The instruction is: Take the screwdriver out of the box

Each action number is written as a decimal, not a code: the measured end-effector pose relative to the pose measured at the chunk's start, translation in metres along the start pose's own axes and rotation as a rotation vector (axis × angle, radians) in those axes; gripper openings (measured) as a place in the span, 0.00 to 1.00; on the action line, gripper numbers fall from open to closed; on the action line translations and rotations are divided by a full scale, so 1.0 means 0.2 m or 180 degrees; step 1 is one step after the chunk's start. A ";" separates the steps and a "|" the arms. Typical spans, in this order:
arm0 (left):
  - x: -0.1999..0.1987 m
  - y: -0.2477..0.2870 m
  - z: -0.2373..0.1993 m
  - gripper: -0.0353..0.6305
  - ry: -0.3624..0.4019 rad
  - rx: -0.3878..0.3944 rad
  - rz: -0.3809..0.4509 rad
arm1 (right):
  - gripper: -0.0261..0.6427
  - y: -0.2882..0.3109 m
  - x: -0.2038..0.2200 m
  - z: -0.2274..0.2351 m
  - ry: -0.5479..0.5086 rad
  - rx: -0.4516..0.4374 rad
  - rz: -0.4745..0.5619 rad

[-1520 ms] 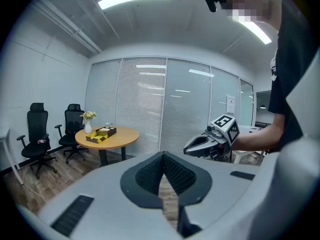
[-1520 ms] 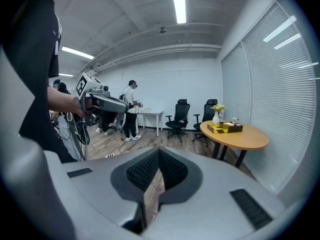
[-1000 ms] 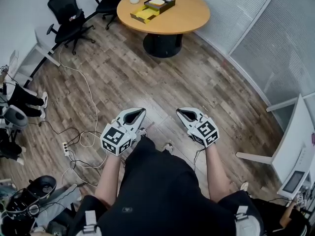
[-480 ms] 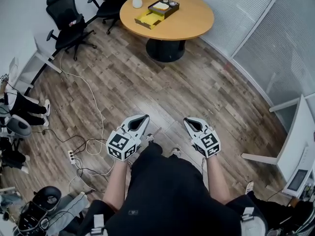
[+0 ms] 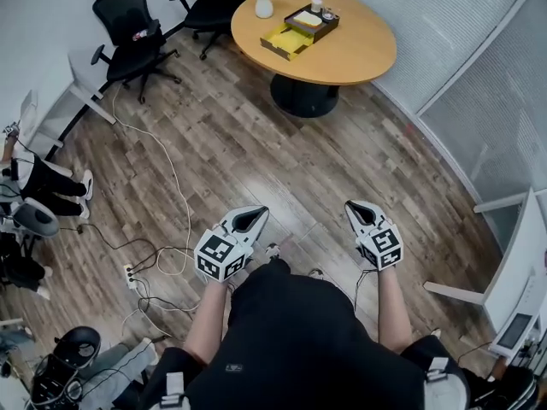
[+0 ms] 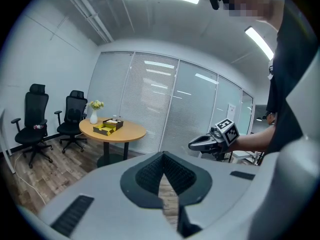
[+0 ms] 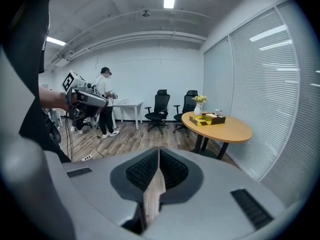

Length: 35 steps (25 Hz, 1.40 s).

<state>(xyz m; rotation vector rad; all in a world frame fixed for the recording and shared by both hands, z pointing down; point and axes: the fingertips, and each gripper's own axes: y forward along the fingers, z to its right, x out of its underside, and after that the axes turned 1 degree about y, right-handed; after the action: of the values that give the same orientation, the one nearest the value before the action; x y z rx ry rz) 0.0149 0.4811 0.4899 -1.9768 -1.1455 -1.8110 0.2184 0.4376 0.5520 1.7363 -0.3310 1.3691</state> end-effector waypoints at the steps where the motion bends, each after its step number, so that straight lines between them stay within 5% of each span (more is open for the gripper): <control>1: -0.01 -0.01 -0.05 0.06 -0.0008 0.0003 0.0009 | 0.05 0.03 -0.03 0.01 -0.0009 0.0026 0.0006; 15: -0.06 0.05 -0.31 0.06 -0.0013 0.0260 0.0019 | 0.05 0.37 -0.26 0.07 -0.0233 0.0149 -0.0055; 35: -0.31 0.40 -0.62 0.06 -0.0071 -0.0158 0.0031 | 0.05 0.78 -0.47 0.56 -0.0172 -0.0087 0.0109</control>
<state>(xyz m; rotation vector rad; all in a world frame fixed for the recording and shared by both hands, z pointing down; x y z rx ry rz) -0.0191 0.3248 0.4855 -2.0312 -1.1055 -1.8344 0.1529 0.2338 0.5399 1.7545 -0.4095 1.3379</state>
